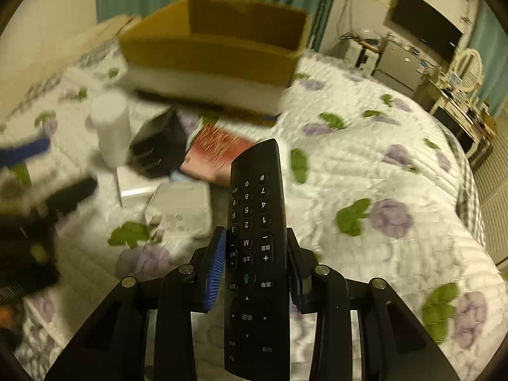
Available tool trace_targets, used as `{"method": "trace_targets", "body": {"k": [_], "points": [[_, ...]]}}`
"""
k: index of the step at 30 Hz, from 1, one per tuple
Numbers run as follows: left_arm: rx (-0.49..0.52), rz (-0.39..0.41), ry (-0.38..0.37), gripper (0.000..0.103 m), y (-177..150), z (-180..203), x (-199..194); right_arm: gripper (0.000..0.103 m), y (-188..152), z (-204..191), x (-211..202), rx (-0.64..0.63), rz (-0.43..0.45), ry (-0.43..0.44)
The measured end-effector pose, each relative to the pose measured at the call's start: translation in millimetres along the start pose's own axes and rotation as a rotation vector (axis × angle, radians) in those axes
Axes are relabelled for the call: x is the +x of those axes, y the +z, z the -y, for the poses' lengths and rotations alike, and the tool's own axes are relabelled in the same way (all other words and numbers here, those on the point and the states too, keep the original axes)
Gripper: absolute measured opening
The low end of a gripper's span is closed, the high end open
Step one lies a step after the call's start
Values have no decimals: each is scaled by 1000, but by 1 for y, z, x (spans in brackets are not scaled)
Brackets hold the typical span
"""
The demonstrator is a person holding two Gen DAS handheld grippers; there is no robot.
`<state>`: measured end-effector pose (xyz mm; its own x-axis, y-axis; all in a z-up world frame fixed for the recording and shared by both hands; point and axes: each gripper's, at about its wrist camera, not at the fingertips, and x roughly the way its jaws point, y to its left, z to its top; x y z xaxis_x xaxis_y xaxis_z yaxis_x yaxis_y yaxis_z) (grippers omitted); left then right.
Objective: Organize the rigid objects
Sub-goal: 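Grasp the black TV remote with the right tool, then grasp the white charger with the left tool while the right tool holds the remote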
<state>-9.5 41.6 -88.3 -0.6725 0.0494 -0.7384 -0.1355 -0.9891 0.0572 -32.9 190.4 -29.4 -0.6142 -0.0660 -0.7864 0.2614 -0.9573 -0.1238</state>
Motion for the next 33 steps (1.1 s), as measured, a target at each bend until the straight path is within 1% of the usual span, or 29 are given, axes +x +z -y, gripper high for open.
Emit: {"method": "trace_targets", "body": {"k": [3,6,9,10,11,15,17,19,21,22,24,26,30,33], "points": [[19,-22,-56,85,0,18,6,35,4,15,-14,38,29,-35],[13,-57,-116,85,4,33,15,35,5,25,-18,72,36,-36],[28,-81,-139,85,9,49,28,35,6,32,-16,90,24,-41],[35,-88,-136,85,10,53,33,35,6,34,-14,96,19,-40],[38,-101,-116,85,12,58,41,35,3,37,-14,100,17,-35],[17,-145,-69,85,15,64,67,34,3,43,-8,118,4,-23],[46,-137,-31,85,16,71,73,34,1,45,-5,121,0,-20],[69,-139,-20,85,15,75,76,34,1,45,-2,120,-8,-15],[66,-135,-37,81,14,75,74,34,1,44,-1,120,-10,-14],[60,-133,-48,68,14,73,72,34,1,44,-2,119,-8,-13],[50,-135,-69,66,12,67,67,34,2,44,-5,121,0,-11],[50,-129,-89,62,10,61,58,34,3,45,-9,123,12,-6],[34,-110,-98,60,11,51,40,34,5,40,-23,120,46,9],[19,-76,-100,58,16,43,21,34,10,35,-36,112,81,19]]}}
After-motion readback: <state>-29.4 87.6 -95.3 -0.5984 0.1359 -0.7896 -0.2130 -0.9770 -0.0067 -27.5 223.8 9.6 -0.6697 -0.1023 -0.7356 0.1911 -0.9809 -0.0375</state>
